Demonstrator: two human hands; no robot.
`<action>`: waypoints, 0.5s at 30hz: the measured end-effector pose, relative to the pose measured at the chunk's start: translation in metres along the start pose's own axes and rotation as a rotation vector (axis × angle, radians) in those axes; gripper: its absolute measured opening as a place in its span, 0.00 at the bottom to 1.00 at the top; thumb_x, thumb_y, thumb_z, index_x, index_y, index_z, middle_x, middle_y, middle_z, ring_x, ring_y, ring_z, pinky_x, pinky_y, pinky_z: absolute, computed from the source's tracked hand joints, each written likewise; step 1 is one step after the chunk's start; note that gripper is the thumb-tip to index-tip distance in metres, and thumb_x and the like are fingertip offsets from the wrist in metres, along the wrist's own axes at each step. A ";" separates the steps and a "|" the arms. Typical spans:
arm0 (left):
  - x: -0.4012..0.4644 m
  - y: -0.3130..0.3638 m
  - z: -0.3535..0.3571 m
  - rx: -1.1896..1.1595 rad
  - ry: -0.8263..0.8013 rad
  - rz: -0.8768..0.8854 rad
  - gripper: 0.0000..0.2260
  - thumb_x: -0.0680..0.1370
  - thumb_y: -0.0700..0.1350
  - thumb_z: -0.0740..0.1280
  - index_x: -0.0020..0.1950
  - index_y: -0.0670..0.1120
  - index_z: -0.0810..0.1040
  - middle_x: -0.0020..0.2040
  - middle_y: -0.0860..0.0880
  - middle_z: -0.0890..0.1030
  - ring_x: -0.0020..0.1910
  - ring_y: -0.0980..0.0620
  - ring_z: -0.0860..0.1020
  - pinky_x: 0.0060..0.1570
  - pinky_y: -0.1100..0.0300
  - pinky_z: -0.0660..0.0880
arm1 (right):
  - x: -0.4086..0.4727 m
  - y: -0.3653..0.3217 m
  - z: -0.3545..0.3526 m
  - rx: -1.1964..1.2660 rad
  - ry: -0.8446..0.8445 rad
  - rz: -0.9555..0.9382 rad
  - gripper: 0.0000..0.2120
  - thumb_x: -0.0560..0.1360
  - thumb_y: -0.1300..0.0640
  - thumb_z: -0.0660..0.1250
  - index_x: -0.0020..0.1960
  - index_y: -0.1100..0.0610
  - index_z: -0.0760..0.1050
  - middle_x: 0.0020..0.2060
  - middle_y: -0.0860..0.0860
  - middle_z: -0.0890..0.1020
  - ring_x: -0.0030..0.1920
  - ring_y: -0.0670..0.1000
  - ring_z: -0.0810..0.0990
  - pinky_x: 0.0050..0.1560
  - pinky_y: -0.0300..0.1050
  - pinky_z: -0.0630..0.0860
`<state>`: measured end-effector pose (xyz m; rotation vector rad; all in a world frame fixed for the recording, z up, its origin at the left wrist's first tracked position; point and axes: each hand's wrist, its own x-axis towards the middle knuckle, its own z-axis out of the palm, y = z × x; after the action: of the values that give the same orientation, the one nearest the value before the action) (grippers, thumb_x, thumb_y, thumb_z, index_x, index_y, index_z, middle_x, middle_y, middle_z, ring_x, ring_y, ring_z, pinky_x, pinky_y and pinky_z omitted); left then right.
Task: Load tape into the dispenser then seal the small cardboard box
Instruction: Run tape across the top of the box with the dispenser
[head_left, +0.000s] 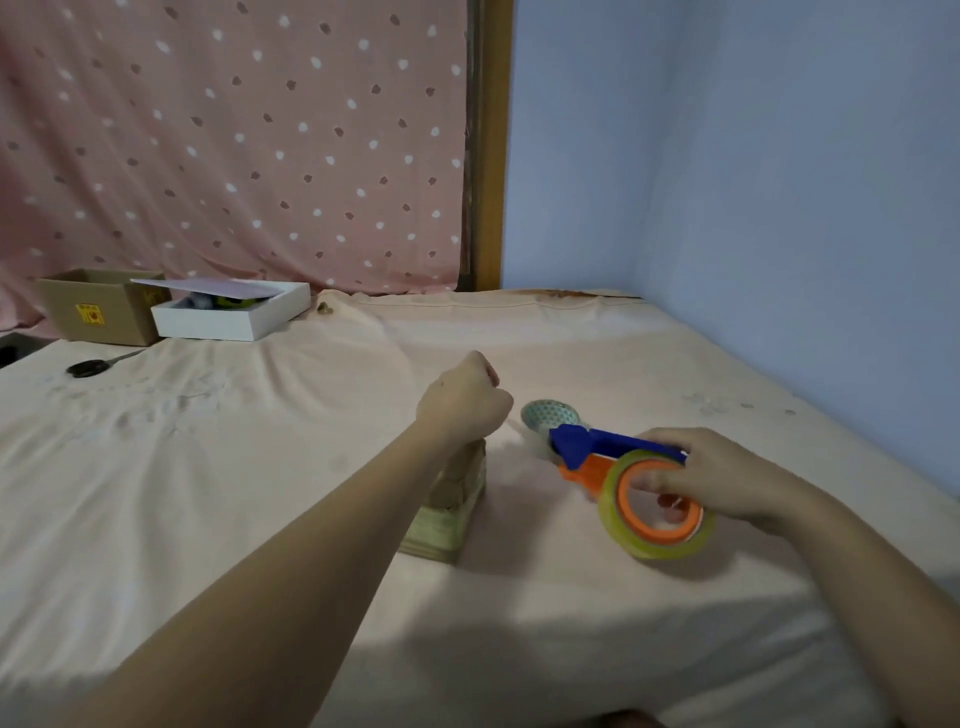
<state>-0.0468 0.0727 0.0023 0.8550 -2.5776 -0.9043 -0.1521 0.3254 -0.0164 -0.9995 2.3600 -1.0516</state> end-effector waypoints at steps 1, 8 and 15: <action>0.003 0.006 0.009 0.052 -0.058 0.007 0.16 0.78 0.45 0.65 0.66 0.47 0.72 0.57 0.46 0.82 0.57 0.44 0.79 0.58 0.48 0.78 | 0.001 0.009 -0.008 0.026 -0.056 0.038 0.09 0.74 0.58 0.75 0.53 0.50 0.84 0.45 0.57 0.86 0.37 0.50 0.83 0.41 0.45 0.82; 0.006 0.039 0.058 0.482 -0.325 0.049 0.28 0.83 0.63 0.52 0.76 0.47 0.71 0.72 0.46 0.77 0.74 0.41 0.71 0.78 0.36 0.52 | 0.033 0.057 -0.037 -0.180 -0.184 0.072 0.12 0.71 0.61 0.76 0.53 0.51 0.84 0.41 0.50 0.87 0.40 0.49 0.83 0.43 0.42 0.79; 0.031 0.036 0.062 0.705 -0.436 0.021 0.23 0.76 0.60 0.55 0.61 0.47 0.78 0.50 0.49 0.81 0.59 0.44 0.77 0.73 0.38 0.56 | 0.074 0.073 -0.031 -0.469 -0.069 -0.090 0.10 0.65 0.56 0.75 0.43 0.48 0.77 0.39 0.48 0.82 0.41 0.51 0.80 0.39 0.44 0.75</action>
<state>-0.1133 0.1058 -0.0206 0.8527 -3.3526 -0.1484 -0.2532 0.3212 -0.0545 -1.2865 2.5809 -0.4820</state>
